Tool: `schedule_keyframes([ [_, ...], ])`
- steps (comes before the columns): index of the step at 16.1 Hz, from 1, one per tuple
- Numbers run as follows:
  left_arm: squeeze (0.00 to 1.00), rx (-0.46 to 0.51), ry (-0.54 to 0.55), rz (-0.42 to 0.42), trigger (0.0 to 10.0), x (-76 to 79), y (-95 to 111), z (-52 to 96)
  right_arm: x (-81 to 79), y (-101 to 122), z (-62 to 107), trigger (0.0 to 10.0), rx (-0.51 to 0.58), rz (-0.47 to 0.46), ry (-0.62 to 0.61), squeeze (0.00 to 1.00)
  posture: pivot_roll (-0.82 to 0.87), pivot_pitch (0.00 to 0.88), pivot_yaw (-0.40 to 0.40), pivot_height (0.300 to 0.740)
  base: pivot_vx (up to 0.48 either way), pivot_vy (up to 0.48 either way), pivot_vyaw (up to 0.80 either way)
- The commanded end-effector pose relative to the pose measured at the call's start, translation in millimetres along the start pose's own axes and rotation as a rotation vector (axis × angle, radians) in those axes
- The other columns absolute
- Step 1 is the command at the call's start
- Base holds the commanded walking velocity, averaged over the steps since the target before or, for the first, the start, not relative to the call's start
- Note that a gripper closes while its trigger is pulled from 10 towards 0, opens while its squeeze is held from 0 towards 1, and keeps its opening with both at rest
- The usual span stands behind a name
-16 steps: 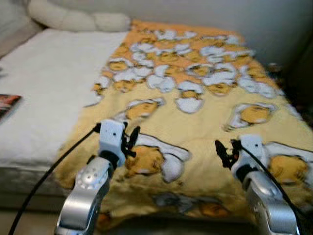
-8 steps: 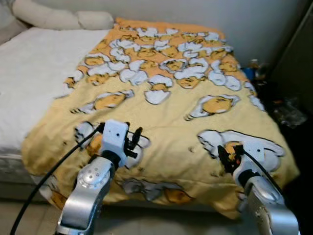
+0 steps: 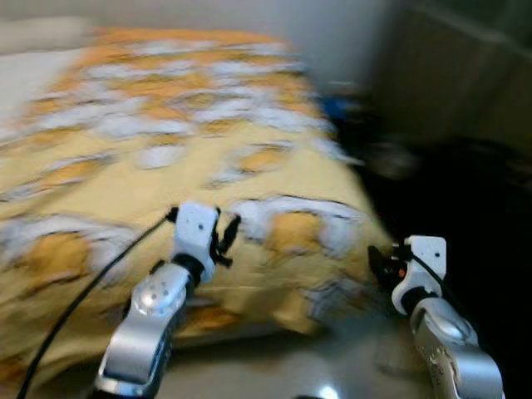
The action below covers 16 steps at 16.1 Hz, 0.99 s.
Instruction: Clean up the room
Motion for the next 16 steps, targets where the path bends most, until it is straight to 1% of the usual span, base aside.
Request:
schedule_keyframes([
  [1,0.0,-0.007,0.005,-0.005,10.0,-2.7,-1.2,-0.2,-4.6,3.4,-0.9,10.0,0.005,0.0,0.014,0.0,-0.04,0.0,-0.004,0.74,0.0,-0.48,-0.8],
  [5,0.0,-0.007,0.008,-0.008,10.0,-6.2,-1.2,-1.8,-8.2,2.3,-1.6,10.0,0.001,-0.002,0.019,0.0,-0.04,0.0,-0.003,0.74,0.0,-0.455,-0.79],
  [6,0.0,-0.024,0.005,0.031,10.0,-6.1,-4.3,-2.3,-8.5,2.0,-1.6,10.0,0.0,-0.003,0.019,0.0,-0.04,0.0,-0.003,0.74,0.0,0.0,-0.79],
  [8,0.0,-0.047,0.005,0.06,10.0,-7.2,-8.0,-3.3,-8.7,2.4,-2.1,10.0,0.0,-0.002,0.018,0.0,-0.04,0.0,-0.002,0.74,0.0,0.48,-0.79],
  [10,0.0,-0.039,0.012,0.061,10.0,-9.0,-6.9,-4.1,-10.0,4.4,-3.3,10.0,0.008,0.0,0.023,0.0,-0.04,0.0,-0.001,0.74,0.0,0.48,0.0],
  [13,0.0,-0.034,0.015,0.067,10.0,-10.3,-4.5,-7.0,-11.0,6.3,-6.8,10.0,0.003,0.0,0.029,0.0,-0.04,0.0,-0.002,0.74,0.0,0.0,0.0],
  [14,0.0,-0.039,0.007,0.066,10.0,-9.6,-5.4,-6.8,-8.2,3.2,-7.6,10.0,-0.009,-0.008,0.007,0.0,-0.04,0.0,-0.003,0.74,0.0,0.0,0.0],
  [16,0.0,-0.054,0.008,0.056,10.0,-8.2,-9.6,-7.4,2.0,5.8,-11.7,10.0,0.0,-0.011,-0.05,0.0,-0.04,0.0,-0.007,0.74,0.0,0.0,0.0],
])
Point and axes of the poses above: a point about 5 cm out from each wrist's last joint towards the gripper, its own z axis pointing back from the gripper into the wrist, its own y axis along the axis of the wrist's last joint, x = y × z, the point moved 5 cm from there along -z, pointing out of the wrist towards the gripper, and after that the axes turned 7 degrees about -z, right-handed, at the moved point
